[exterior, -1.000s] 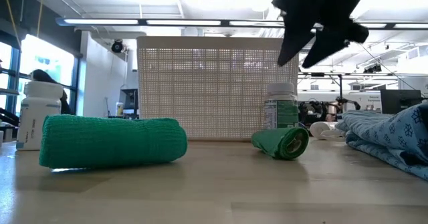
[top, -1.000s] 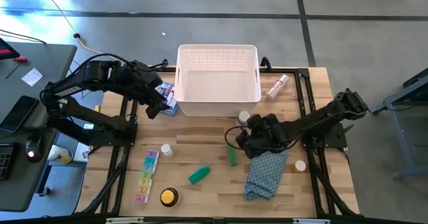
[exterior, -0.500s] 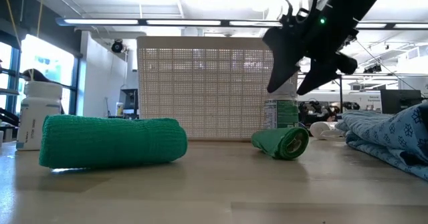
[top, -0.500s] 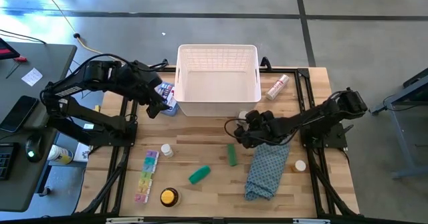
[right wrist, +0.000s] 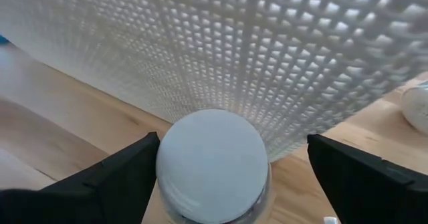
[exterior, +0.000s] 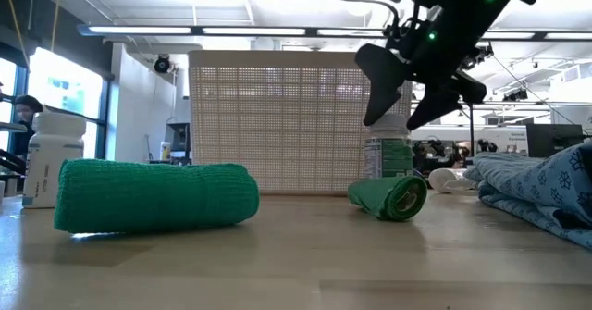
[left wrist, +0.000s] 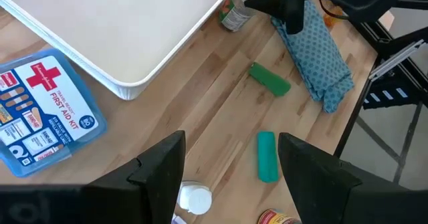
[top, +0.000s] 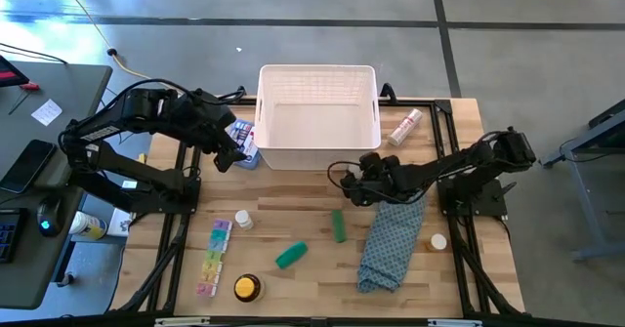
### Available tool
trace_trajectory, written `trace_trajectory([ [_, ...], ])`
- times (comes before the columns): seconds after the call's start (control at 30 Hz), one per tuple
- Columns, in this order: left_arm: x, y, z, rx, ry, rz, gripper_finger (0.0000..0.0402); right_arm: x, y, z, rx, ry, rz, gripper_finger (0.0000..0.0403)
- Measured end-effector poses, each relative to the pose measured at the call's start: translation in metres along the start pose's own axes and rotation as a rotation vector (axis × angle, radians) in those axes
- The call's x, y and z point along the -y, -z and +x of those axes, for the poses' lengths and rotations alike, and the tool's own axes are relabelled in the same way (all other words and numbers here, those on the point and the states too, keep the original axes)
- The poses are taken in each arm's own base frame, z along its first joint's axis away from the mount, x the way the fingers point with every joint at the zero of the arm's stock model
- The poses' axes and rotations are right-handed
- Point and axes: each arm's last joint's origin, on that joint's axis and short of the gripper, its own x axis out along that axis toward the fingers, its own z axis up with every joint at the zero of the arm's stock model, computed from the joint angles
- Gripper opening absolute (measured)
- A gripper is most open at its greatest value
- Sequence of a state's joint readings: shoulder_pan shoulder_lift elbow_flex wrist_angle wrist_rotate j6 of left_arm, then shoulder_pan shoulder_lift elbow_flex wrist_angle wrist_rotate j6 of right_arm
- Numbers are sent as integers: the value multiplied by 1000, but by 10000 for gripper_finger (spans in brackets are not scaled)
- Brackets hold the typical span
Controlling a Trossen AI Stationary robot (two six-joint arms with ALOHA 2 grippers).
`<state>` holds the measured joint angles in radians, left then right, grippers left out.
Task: Pick & place medical supplies in basket/bin
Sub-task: Put the green pill bottle into the white bin
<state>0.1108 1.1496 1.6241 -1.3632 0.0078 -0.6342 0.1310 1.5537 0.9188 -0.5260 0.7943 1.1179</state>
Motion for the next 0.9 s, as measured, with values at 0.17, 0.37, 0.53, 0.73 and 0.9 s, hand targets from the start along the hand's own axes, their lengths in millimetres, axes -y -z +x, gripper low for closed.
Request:
trace_trajectory([
  [0.17, 0, 0, 0, 0, 0, 0, 271, 5, -1, 6, -35, 13, 10, 355],
  [0.37, 0, 0, 0, 1, 0, 0, 271, 9, 3, 12, -58, 9, 23, 338],
  [0.53, 0, 0, 0, 1, 0, 0, 271, 9, 3, 13, -45, 18, 24, 323],
  [0.73, 0, 0, 0, 1, 0, 0, 271, 10, 3, 13, -38, 23, 18, 312],
  [0.9, 0, 0, 0, -2, 4, 0, 271, 10, 2, 13, -23, 31, 20, 303],
])
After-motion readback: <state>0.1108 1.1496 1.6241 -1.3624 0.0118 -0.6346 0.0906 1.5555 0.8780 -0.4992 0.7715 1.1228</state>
